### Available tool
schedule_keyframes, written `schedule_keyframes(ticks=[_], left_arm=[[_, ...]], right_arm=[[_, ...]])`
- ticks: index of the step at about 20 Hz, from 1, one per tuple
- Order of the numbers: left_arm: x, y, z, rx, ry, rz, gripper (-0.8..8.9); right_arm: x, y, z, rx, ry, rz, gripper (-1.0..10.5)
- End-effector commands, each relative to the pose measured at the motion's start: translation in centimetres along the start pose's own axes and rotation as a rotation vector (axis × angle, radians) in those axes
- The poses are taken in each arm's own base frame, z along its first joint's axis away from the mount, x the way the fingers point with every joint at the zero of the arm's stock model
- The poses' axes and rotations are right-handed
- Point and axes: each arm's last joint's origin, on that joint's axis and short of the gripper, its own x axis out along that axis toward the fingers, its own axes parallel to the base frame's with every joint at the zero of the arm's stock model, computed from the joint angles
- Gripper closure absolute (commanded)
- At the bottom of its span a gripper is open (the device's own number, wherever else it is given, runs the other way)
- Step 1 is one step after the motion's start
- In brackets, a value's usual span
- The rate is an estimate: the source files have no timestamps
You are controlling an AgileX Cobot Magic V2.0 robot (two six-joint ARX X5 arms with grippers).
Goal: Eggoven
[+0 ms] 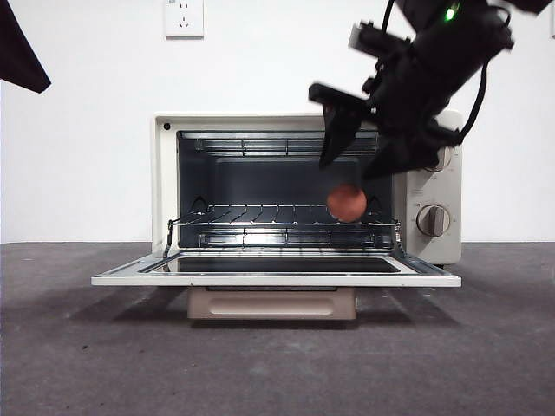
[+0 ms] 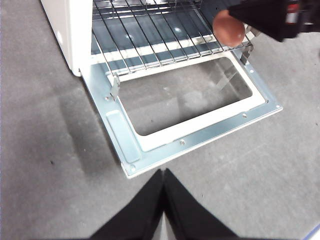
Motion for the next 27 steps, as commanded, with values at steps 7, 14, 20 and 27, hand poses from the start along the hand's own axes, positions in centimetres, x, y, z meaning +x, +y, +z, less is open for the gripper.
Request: schedule_keyframes(ticks=[7,14,20,27], left_arm=[[3.6,2.0,1.1,-0.048,-0.049,-0.017,8.07],[10.5,7.3,0.0,-0.222,0.046,-0.043,8.07],[15.8,10.3,-2.3,-0.319,0.136,-0.110,8.07],[18.4,11.1,-4.1,-0.349,0.190,-0.188,8.07]], right_arm=[[-11.4,3.4,2.7,-0.059,-0.080,0.110,6.3],[-21.2,2.8,1.9,-0.073,-0.151,0.139,6.3],[-25.0,2.2,1.3,-0.068,-0.240,0.115,6.3],[-25.5,2.0,1.0,-0.068,-0.239,0.113,6.3]])
